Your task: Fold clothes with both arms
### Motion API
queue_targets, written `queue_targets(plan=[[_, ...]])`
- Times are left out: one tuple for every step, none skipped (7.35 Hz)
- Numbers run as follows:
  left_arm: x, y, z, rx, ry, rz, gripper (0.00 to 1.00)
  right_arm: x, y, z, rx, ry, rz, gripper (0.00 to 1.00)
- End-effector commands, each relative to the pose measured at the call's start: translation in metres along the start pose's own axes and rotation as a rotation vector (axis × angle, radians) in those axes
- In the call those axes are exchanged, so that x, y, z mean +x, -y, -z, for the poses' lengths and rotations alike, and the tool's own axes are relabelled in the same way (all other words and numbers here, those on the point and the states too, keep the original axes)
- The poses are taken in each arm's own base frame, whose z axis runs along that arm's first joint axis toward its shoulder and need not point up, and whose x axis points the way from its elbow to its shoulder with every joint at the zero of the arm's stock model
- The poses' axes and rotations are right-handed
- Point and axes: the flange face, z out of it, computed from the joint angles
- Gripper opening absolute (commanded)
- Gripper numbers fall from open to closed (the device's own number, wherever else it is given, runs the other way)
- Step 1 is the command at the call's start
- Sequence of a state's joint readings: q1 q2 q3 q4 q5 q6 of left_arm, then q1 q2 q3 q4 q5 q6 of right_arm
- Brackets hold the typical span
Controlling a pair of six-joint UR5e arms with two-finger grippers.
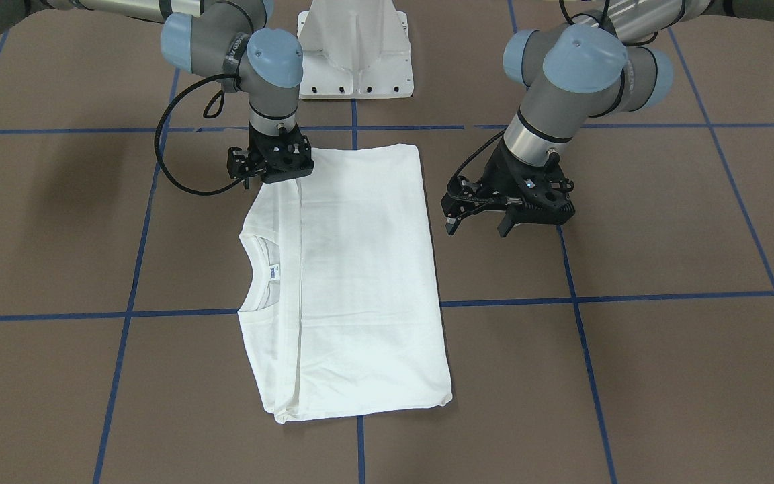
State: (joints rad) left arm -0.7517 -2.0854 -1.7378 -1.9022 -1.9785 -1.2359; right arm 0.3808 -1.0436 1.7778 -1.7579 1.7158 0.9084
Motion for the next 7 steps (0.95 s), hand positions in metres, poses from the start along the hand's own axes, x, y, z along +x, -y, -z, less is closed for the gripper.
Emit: queue_targets(plan=[[0.003,-0.002,-0.001,-0.004,-0.003,0.002,1.0,0.031,-0.004,-0.006,-0.004,-0.023,0.002,1.0],[0.008,-0.004,-0.002,-0.006,-0.008,0.006,1.0,0.045,-0.011,-0.013,-0.012,-0.038,0.005,1.0],[0.01,-0.007,-0.003,-0.009,-0.01,0.003,1.0,0.062,-0.02,-0.02,-0.021,-0.057,0.01,1.0],[0.013,-0.008,-0.003,-0.011,-0.013,0.002,1.0,0.083,-0.034,-0.025,-0.031,-0.072,0.023,1.0],[0.014,-0.008,-0.002,-0.011,-0.014,0.015,1.0,0.096,-0.032,-0.012,-0.015,-0.061,0.028,1.0],[0.016,-0.008,-0.002,-0.012,-0.015,0.014,1.0,0.087,-0.023,0.0,0.007,-0.041,0.028,1.0],[0.018,-0.011,-0.004,-0.017,-0.016,0.011,1.0,0.064,-0.01,0.023,0.045,-0.001,0.03,1.0]])
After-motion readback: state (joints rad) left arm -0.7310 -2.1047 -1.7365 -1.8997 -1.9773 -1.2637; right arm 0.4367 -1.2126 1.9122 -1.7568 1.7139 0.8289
